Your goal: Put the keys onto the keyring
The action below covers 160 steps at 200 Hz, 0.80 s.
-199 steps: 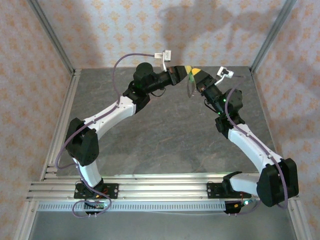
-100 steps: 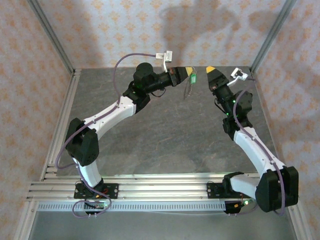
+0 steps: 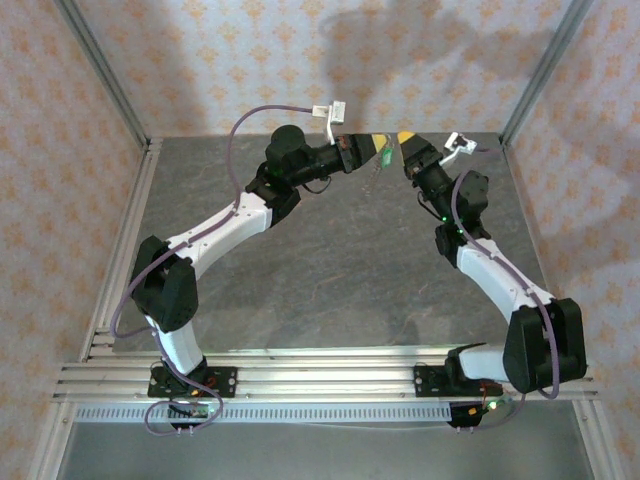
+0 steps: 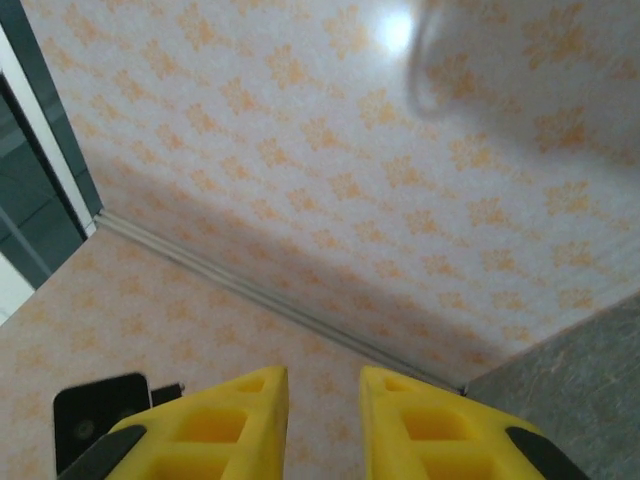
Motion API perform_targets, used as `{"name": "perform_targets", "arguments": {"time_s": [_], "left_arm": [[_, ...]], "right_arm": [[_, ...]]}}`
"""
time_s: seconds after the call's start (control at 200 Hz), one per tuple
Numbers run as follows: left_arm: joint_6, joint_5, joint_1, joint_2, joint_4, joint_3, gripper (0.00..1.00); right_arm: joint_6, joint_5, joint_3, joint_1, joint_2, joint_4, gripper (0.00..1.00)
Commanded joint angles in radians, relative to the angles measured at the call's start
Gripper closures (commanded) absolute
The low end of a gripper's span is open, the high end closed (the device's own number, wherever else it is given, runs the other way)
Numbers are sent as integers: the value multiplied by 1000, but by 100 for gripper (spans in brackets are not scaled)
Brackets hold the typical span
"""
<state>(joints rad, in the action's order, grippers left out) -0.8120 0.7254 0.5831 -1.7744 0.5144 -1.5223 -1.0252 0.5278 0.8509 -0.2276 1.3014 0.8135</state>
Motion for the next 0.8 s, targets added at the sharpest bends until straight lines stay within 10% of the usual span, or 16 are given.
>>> {"name": "perform_targets", "arguments": {"time_s": [0.0, 0.796], "left_arm": [[-2, 14, 11, 15, 71, -35, 100], [0, 17, 13, 6, 70, -41, 100]], "right_arm": [[2, 39, 47, -32, -18, 113, 74], [-12, 46, -2, -71, -57, 178, 60]]}}
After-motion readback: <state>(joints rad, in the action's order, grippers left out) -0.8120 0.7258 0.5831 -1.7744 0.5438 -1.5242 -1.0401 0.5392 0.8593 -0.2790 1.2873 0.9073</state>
